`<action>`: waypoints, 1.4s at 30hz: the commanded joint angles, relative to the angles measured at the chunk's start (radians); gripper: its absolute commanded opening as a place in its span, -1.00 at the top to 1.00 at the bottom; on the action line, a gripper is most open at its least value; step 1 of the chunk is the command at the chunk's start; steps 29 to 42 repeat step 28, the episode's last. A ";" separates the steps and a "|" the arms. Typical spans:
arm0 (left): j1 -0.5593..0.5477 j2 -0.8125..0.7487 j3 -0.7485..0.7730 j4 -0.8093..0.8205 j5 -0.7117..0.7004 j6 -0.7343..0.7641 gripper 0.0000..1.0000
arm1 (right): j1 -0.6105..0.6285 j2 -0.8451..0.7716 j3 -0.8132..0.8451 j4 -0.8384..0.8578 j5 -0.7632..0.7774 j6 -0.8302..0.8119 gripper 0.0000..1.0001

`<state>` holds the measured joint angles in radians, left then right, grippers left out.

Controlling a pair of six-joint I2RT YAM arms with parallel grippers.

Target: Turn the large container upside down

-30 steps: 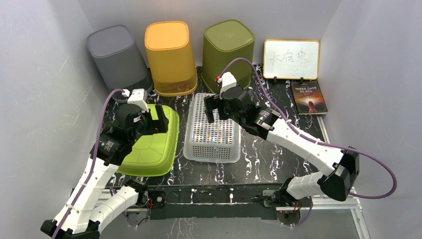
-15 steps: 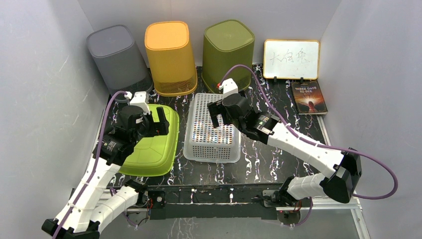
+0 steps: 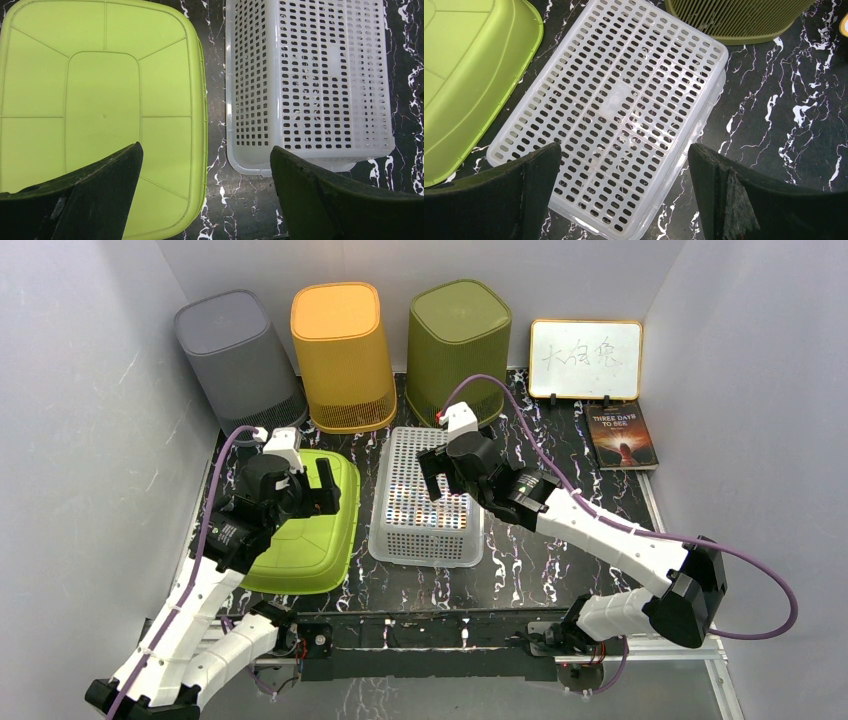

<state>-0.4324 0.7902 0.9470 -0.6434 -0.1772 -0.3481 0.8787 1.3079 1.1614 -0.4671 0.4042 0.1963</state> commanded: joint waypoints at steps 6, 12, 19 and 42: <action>-0.003 -0.015 -0.011 0.019 -0.002 0.011 -0.97 | 0.001 -0.032 -0.030 0.094 0.022 0.005 -0.96; -0.003 -0.022 -0.014 0.017 -0.002 0.011 -0.97 | 0.001 -0.030 -0.032 0.096 0.031 0.012 -0.96; -0.003 -0.028 -0.017 0.015 -0.002 0.012 -0.97 | 0.000 -0.027 -0.032 0.098 0.064 0.028 -0.96; -0.003 -0.037 -0.022 0.014 -0.001 0.009 -0.97 | -0.002 -0.053 -0.042 0.111 0.086 0.025 -0.96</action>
